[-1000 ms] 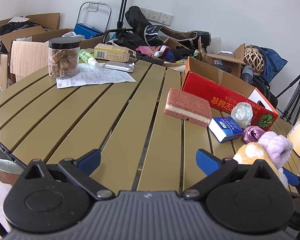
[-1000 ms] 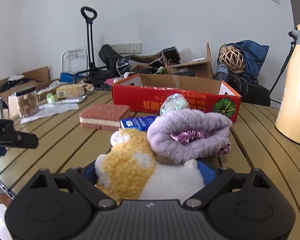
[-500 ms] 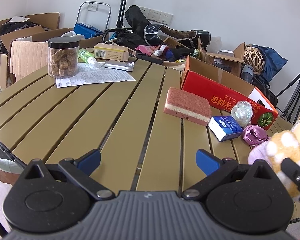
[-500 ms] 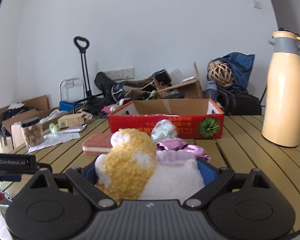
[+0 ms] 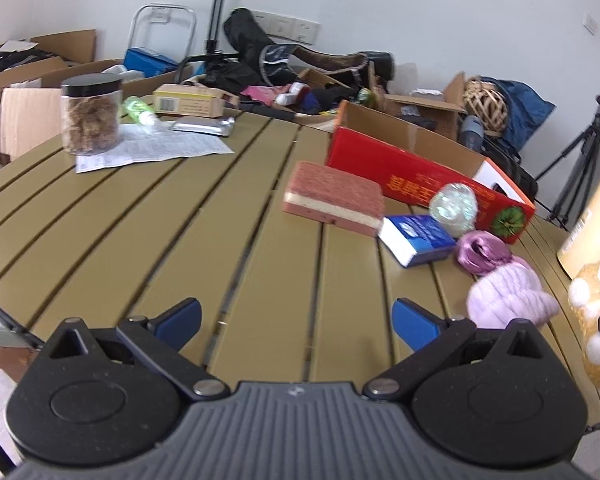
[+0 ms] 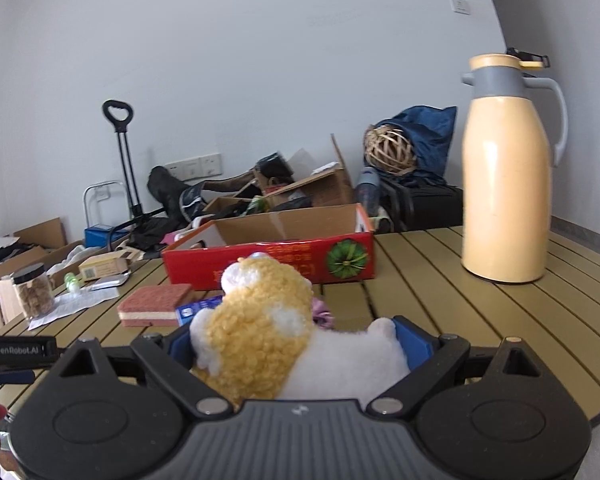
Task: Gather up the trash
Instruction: 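Close the left gripper on the lavender fuzzy headband and lift it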
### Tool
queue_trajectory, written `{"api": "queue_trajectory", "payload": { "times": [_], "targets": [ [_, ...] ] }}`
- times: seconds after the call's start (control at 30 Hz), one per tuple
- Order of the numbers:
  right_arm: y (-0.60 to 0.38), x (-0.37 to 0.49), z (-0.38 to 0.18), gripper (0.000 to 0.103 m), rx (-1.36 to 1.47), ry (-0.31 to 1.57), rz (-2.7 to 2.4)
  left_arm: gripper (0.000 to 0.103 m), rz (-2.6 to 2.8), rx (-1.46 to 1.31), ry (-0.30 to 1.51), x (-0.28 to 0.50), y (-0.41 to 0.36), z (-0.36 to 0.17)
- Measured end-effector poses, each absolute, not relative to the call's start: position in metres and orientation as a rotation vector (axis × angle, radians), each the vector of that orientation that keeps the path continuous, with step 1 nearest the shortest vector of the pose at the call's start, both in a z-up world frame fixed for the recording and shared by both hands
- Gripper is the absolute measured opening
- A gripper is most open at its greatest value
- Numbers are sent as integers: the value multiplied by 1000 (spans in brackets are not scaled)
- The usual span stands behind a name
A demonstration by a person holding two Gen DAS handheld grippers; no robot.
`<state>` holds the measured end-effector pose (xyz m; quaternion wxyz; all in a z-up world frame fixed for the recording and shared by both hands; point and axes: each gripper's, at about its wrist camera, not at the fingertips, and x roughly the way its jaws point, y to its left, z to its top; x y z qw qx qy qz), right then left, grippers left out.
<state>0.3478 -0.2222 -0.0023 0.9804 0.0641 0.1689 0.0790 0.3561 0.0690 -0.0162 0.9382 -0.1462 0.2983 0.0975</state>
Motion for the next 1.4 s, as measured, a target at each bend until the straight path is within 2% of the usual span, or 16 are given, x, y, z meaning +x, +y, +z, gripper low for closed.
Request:
{"api": "queue_trajectory", "payload": {
  "times": [0.5,0.87,1.4],
  "targets": [
    [-279,351,-14,95,206,363,91,103,7,-172,548,358,-7,-19],
    [-293,353,-16,95,245,375,58,103,-13,2,581,400,-72,-20],
    [-317,353,-22,95,309,387,34,101,-3,49,662,448,-93,-38]
  ]
}}
